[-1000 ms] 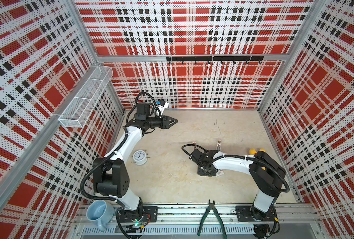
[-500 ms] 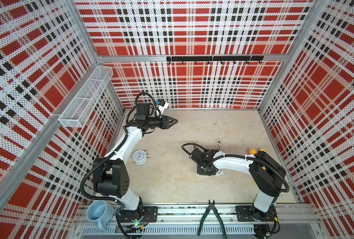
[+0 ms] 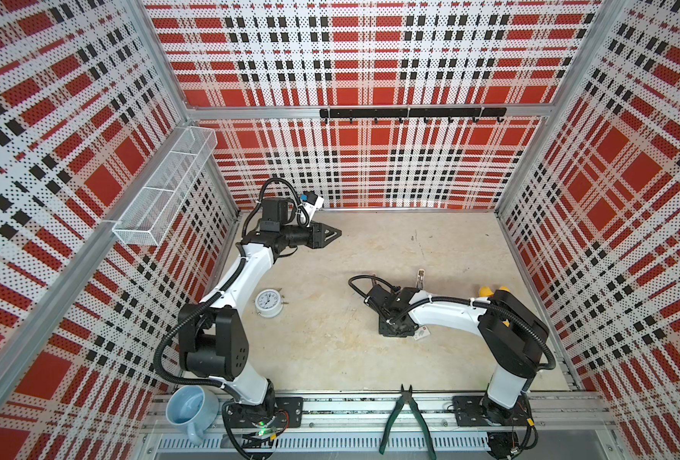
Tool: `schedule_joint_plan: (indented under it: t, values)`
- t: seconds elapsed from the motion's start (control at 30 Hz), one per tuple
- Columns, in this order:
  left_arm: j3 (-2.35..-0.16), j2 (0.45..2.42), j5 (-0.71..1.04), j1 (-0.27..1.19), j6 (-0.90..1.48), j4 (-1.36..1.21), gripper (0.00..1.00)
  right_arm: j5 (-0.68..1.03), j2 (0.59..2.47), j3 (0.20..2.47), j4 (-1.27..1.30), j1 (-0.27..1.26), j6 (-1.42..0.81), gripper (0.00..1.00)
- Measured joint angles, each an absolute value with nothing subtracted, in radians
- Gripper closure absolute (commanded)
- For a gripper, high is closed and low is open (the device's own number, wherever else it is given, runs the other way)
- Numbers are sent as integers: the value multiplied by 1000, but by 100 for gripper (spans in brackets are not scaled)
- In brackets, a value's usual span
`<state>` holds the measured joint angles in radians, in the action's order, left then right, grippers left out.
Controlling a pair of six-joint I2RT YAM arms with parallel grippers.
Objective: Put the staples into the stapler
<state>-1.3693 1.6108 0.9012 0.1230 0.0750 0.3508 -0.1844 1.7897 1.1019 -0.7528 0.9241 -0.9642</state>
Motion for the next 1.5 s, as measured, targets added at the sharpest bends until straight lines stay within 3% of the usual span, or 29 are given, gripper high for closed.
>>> schedule_joint_plan:
  t: [1.5]
  values:
    - [-1369, 1611, 901, 123, 75, 350, 55, -194, 1822, 1144, -773, 896, -927, 79]
